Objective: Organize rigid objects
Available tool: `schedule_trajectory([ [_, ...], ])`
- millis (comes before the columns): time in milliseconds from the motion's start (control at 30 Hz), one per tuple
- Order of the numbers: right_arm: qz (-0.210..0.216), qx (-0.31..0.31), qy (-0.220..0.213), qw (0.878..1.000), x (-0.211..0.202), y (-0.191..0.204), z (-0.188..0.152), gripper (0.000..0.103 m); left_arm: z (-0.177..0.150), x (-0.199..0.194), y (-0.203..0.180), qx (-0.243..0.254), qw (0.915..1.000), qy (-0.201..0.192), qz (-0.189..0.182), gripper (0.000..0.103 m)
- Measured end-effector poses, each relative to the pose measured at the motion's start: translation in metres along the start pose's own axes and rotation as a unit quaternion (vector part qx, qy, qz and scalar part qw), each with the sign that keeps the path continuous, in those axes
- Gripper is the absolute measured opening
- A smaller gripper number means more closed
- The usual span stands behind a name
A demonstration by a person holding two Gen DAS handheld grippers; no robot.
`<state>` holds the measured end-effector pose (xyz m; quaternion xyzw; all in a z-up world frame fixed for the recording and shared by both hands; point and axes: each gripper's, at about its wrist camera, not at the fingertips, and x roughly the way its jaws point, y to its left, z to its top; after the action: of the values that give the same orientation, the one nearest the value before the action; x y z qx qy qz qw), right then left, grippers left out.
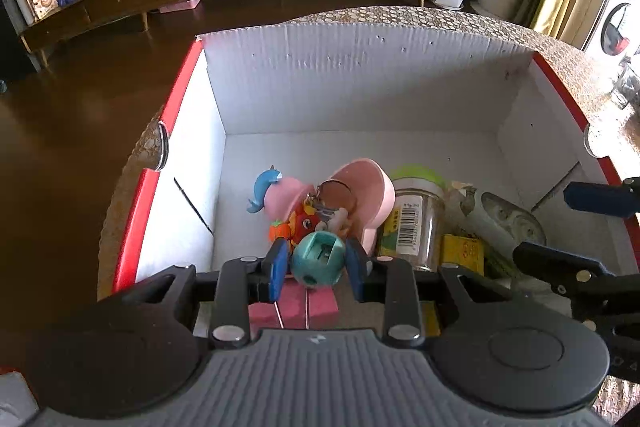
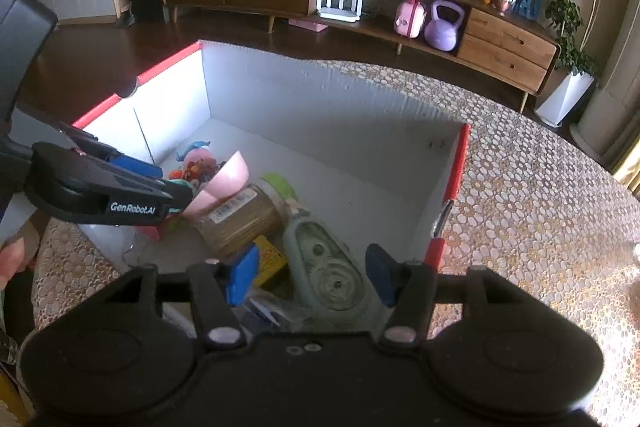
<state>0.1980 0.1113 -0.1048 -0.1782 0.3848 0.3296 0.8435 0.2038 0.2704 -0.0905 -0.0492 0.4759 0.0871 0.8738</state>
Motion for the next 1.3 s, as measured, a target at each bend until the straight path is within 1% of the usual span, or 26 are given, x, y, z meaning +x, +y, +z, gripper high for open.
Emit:
schedule_trajectory([
  [100,0.000,-0.001,-0.006,1.000,-0.007,0.000,-0.001,0.059,-0.002,-0.007,-0.002,-0.001,1.0000,-0.005,-0.003,0.030],
  [233,0.004,0.001,-0.018,1.000,-0.020,-0.002,-0.003,0.062,-0.006,-0.022,-0.008,0.005,0.9998,-0.020,0.007,0.031],
  [400,0.019,0.010,-0.041,0.999,-0.042,-0.004,-0.006,0.064,-0.010,-0.046,-0.014,0.003,0.9988,-0.048,0.004,0.032],
  [433,0.024,0.011,-0.046,0.999,-0.047,-0.005,-0.007,0.064,-0.010,-0.052,-0.015,0.002,0.9985,-0.055,0.003,0.043],
  [467,0.027,0.013,-0.051,0.998,-0.051,-0.006,-0.008,0.065,-0.011,-0.057,-0.016,0.002,0.9981,-0.062,0.002,0.062],
  [533,0.038,0.020,-0.060,0.997,-0.060,-0.008,-0.009,0.065,-0.014,-0.070,-0.019,0.002,0.9963,-0.086,-0.003,0.076],
  [600,0.045,0.026,-0.070,0.996,-0.069,-0.011,-0.010,0.067,-0.015,-0.080,-0.022,0.005,0.9951,-0.099,-0.007,0.076],
  [767,0.059,0.036,-0.098,0.993,-0.091,-0.017,-0.016,0.076,-0.020,-0.098,-0.028,0.000,0.9934,-0.114,-0.014,0.076],
  [833,0.064,0.042,-0.105,0.992,-0.098,-0.020,-0.019,0.077,-0.022,-0.105,-0.031,-0.001,0.9925,-0.121,-0.015,0.076],
  [967,0.069,0.047,-0.119,0.989,-0.109,-0.024,-0.025,0.081,-0.027,-0.116,-0.034,-0.006,0.9905,-0.137,-0.007,0.082],
  [1000,0.068,0.046,-0.124,0.989,-0.112,-0.024,-0.027,0.082,-0.029,-0.119,-0.034,-0.007,0.9900,-0.141,-0.009,0.082],
  [1067,0.070,0.045,-0.131,0.988,-0.118,-0.024,-0.030,0.087,-0.031,-0.123,-0.036,-0.008,0.9894,-0.144,-0.012,0.082],
  [1133,0.074,0.046,-0.141,0.986,-0.124,-0.025,-0.034,0.090,-0.034,-0.127,-0.038,-0.009,0.9890,-0.148,-0.008,0.082],
  [1233,0.078,0.048,-0.151,0.984,-0.133,-0.026,-0.040,0.093,-0.040,-0.134,-0.044,0.002,0.9863,-0.164,0.011,0.083],
  [1300,0.080,0.051,-0.160,0.983,-0.138,-0.028,-0.043,0.096,-0.044,-0.138,-0.049,0.008,0.9848,-0.172,0.022,0.086],
])
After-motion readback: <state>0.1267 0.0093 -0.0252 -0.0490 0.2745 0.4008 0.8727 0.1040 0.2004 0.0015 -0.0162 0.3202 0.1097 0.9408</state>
